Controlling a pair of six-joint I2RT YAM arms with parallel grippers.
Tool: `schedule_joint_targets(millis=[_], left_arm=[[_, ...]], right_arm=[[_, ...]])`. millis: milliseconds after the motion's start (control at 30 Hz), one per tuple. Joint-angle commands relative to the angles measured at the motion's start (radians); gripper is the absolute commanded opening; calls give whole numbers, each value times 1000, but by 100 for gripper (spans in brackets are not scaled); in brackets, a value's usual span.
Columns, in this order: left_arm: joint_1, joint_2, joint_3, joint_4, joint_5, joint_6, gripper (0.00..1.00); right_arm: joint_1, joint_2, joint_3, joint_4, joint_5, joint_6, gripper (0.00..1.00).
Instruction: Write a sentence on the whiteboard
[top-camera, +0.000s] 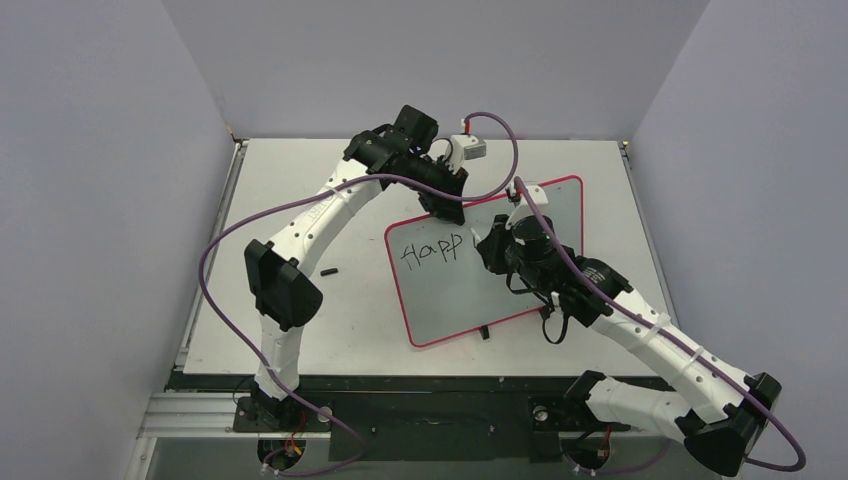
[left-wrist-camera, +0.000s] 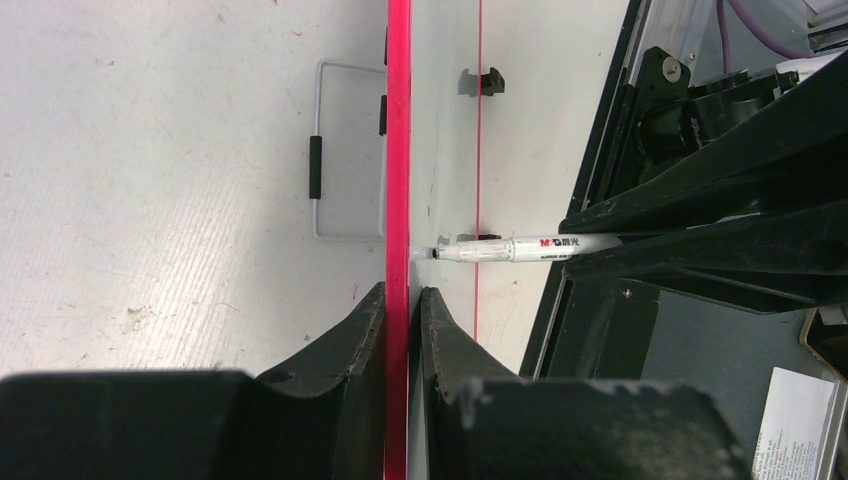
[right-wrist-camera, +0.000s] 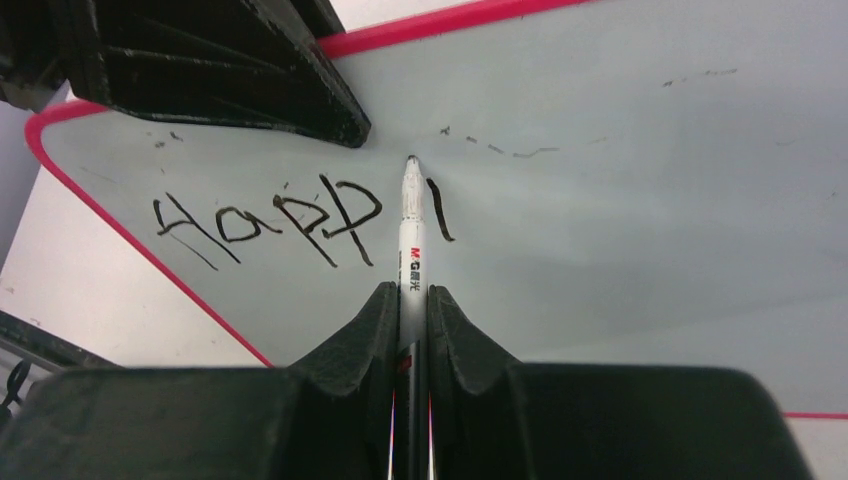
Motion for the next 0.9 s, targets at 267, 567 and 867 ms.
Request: schedule_joint_targets(millis=[267, 567, 867], left_arm=[[-9, -80, 7, 37, -8, 48, 0], [-9, -78, 7, 38, -8, 46, 0], [-10, -91, -22, 72, -60, 23, 0]], right_arm=[[-37, 10, -13, 60, 26, 1, 0], [-59, -7, -33, 46, 9, 3, 0], [-59, -54, -11, 40, -13, 0, 0]])
